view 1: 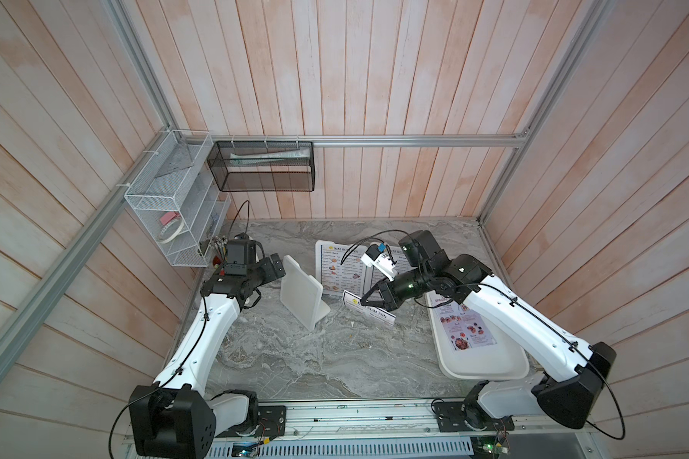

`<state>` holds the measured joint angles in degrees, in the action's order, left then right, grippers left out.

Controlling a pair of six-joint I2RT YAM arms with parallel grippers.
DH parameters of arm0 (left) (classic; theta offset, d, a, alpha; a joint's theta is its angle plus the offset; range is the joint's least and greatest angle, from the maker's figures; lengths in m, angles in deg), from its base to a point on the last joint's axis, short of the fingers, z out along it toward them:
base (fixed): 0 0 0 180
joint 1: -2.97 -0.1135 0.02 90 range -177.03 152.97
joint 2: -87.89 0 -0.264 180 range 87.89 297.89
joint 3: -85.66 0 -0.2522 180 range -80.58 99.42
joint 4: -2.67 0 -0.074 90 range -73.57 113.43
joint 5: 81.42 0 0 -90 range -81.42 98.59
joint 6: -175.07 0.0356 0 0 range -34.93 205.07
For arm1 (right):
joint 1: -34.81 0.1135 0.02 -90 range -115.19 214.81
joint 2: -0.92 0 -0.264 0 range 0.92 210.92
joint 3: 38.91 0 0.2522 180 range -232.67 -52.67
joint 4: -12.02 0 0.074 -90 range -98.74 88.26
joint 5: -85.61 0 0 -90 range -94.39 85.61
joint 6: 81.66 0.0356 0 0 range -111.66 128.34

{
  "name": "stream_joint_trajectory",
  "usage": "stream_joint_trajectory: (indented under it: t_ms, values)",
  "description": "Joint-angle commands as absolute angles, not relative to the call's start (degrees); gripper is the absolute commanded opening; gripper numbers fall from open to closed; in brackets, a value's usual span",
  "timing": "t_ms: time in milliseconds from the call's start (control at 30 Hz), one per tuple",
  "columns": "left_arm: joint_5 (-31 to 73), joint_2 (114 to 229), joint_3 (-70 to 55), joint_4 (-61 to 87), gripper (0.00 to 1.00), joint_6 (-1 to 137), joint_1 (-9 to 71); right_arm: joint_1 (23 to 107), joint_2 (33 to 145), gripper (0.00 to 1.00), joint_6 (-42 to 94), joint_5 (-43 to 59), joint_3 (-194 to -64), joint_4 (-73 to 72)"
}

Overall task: Replace the menus in the menu holders
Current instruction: Take out the menu from the menu holder, then place the menu at the center of the board.

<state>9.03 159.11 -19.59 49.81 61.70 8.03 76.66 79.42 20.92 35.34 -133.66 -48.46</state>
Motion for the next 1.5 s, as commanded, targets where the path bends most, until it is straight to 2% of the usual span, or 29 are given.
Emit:
stream_joint_trajectory:
  t_ms: [0, 67, 167, 333, 500, 533, 667, 800, 900, 967, 1133, 1300, 1467]
  values:
    - [9.3, 159.9, -19.9, 47.9, 1.00, 61.9, 8.2, 75.0, 78.9, 0.00, 16.8, 39.9, -129.7, -48.3]
    - [9.4, 160.0, -20.5, 47.9, 1.00, 61.9, 8.2, 72.3, 81.5, 0.00, 15.4, 38.8, -125.1, -46.4]
    - [9.1, 159.9, -21.2, 47.9, 1.00, 61.9, 8.2, 70.9, 87.3, 0.00, 9.3, 30.5, -121.7, -43.9]
    - [9.9, 159.9, -21.6, 47.7, 1.00, 61.7, 8.2, 73.6, 96.1, 0.00, -1.0, 18.7, -123.1, -35.9]
    - [9.8, 159.4, -21.7, 47.8, 1.00, 62.1, 8.2, 76.8, 101.9, 0.01, -4.8, 9.3, -121.6, -25.6]
    - [9.7, 159.3, -21.8, 47.8, 1.00, 62.2, 8.2, 77.4, 102.7, 0.04, -5.2, 7.6, -121.2, -24.2]
    - [9.9, 158.7, -22.4, 48.1, 1.00, 62.2, 8.2, 78.9, 102.7, 0.30, -3.8, -0.1, -120.4, -21.4]
    - [10.8, 157.5, -22.3, 49.6, 1.00, 62.7, 9.9, 79.2, 96.2, 0.41, -0.1, -2.4, -120.0, -23.3]
    - [10.0, 156.0, -20.3, 52.4, 1.00, 63.0, 15.2, 77.5, 87.5, 0.49, 6.6, -0.5, -119.0, -25.3]
    - [7.6, 154.7, -18.6, 54.7, 1.00, 62.3, 19.8, 74.0, 81.5, 0.58, 13.3, 3.3, -116.8, -26.7]
    - [6.7, 151.9, -16.6, 57.9, 1.00, 59.0, 31.0, 55.4, 70.6, 0.63, 30.6, 8.8, -106.9, -31.1]
    - [8.6, 155.4, -15.1, 53.5, 1.00, 55.5, 46.9, 36.1, 65.8, 0.69, 32.9, 6.5, -98.9, -33.6]
    - [8.3, 165.9, -8.2, 48.4, 1.00, 54.5, 59.6, 22.3, 69.0, 0.72, 31.7, 2.7, -97.1, -28.5]
